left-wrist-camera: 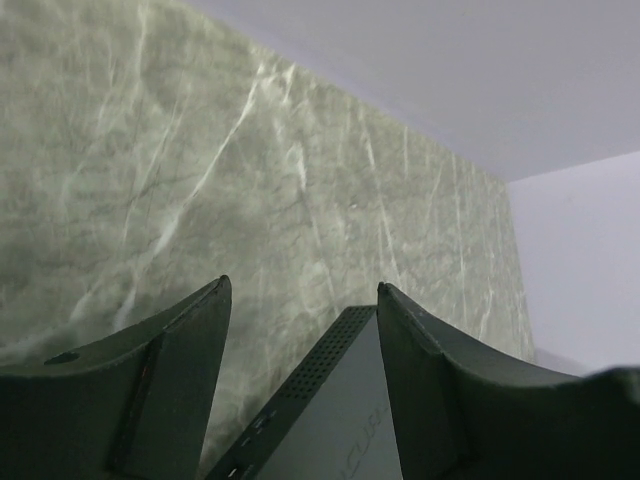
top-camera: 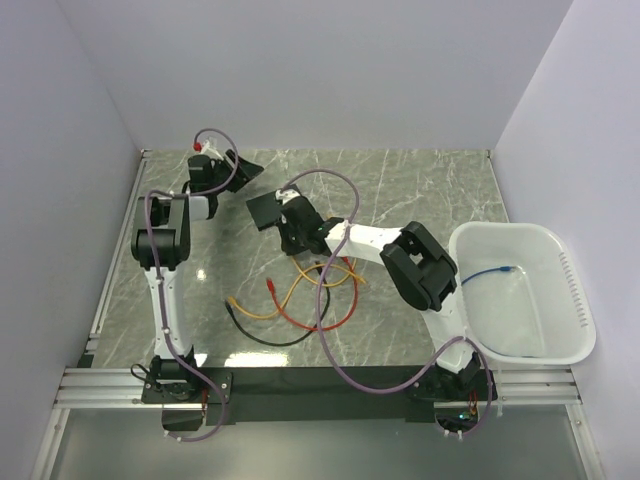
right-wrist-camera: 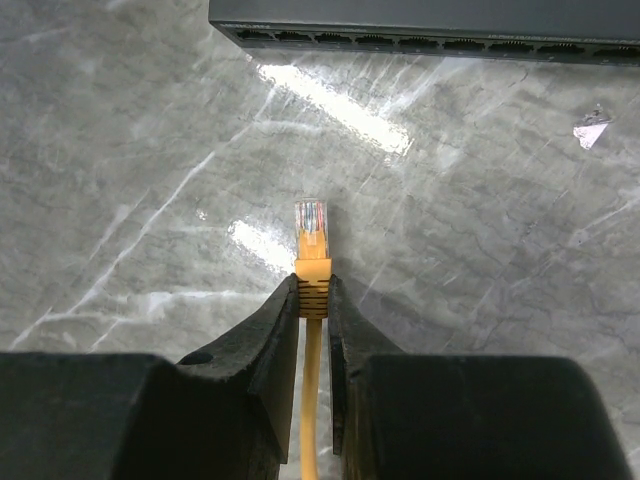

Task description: Insert the plug into the switch port

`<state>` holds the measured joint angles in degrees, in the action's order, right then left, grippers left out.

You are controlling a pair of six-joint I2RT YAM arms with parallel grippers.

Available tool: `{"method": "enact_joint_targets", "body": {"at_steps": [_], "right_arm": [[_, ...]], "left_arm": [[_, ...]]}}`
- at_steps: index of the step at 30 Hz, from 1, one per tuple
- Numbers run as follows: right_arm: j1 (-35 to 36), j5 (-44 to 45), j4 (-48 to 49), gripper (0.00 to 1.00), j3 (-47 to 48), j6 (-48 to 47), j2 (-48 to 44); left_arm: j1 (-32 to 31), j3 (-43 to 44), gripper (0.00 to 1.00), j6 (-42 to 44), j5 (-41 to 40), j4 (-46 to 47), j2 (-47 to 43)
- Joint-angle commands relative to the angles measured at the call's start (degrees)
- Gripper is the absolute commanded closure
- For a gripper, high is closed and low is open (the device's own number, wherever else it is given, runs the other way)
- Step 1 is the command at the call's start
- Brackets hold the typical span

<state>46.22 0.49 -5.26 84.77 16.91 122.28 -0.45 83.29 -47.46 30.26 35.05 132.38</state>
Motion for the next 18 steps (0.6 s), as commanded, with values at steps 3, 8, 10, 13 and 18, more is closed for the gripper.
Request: {"method": "enact_joint_targets", "body": {"at_steps": [3, 8, 10, 13, 18], "right_arm": [[-1.13, 0.21, 0.16, 1.00, 3.03, -1.00, 0.15], [-1.74, -0.14, -3.60, 1.00, 7.68, -2.22, 3.31], [-1.74, -0.32, -4.58, 1.00, 9.26, -3.19, 3.76], [-1.74, -0.32, -2.40, 1.00, 7.26, -3.37, 2.18], [-1.57, -0.32, 0.51, 1.00, 6.28, -1.88, 1.91]], "left_arm": [[0.01, 0.74, 0.35, -2.10, 4.63, -4.63, 1.48], [0.01, -3.73, 0.35, -3.95, 6.56, -5.26, 0.70], [-0.25, -7.16, 0.36, -4.83, 6.92, -4.02, -0.27], [-0.69, -9.98, 0.36, -4.66, 8.06, -4.10, -1.24], [-0.69, -11.04, 0.36, -3.60, 6.92, -6.83, -2.47]]}}
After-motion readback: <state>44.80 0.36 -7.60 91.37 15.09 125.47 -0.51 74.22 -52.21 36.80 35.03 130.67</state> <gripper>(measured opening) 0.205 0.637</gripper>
